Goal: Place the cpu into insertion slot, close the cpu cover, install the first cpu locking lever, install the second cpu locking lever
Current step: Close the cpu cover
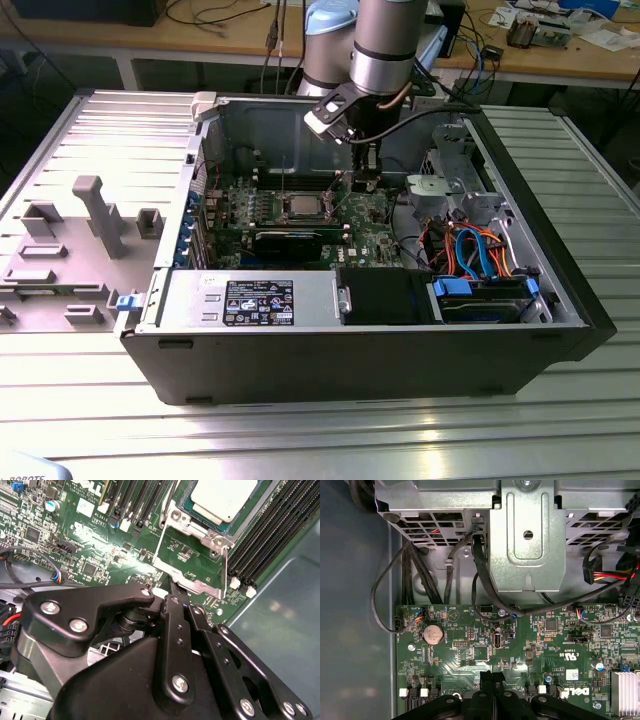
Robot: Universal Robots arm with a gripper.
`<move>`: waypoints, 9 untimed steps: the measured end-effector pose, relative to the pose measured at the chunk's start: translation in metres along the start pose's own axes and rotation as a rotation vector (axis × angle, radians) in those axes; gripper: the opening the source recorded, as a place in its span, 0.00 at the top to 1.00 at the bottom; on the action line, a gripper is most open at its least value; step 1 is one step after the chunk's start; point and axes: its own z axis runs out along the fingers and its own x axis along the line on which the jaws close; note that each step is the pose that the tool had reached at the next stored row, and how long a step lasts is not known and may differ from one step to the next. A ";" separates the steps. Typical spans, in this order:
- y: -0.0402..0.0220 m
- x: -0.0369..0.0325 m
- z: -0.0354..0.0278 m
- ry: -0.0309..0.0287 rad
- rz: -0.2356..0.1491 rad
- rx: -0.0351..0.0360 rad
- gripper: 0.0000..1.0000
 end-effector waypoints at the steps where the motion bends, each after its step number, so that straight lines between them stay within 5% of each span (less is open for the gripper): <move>1: -0.0004 0.0000 0.0000 0.0000 0.000 0.0000 0.89; 9: -0.0012 0.0000 0.0000 0.0009 0.000 0.0000 0.89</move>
